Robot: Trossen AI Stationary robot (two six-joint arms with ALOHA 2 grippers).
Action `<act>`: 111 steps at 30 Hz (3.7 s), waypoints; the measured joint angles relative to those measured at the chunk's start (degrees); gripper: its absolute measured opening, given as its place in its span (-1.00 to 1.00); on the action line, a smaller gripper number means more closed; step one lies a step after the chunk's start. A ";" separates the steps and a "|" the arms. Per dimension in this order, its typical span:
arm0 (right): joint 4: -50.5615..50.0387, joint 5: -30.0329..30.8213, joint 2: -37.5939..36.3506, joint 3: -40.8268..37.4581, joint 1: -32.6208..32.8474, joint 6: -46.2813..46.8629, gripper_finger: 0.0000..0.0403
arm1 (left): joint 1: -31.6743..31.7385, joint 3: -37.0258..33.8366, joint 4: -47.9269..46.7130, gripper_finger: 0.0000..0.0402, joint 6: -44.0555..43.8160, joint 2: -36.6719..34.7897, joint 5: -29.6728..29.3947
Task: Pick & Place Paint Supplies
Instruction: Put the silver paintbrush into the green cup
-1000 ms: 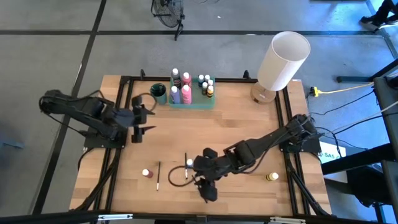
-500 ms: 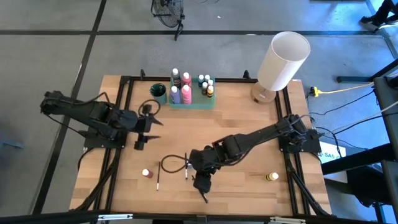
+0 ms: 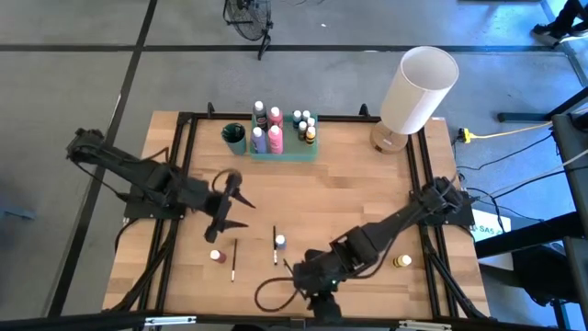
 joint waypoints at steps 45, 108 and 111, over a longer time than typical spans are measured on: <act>8.71 28.40 -0.13 -0.07 22.88 5.24 -0.22 | -9.42 24.93 -1.36 0.20 18.00 53.87 6.82; 8.19 33.44 0.09 -0.07 23.44 0.75 -0.22 | -8.24 29.90 -5.02 0.20 9.53 63.19 0.62; 8.19 33.42 0.09 -0.07 23.44 0.75 -0.22 | -8.83 29.90 -4.85 0.20 10.02 63.23 -0.71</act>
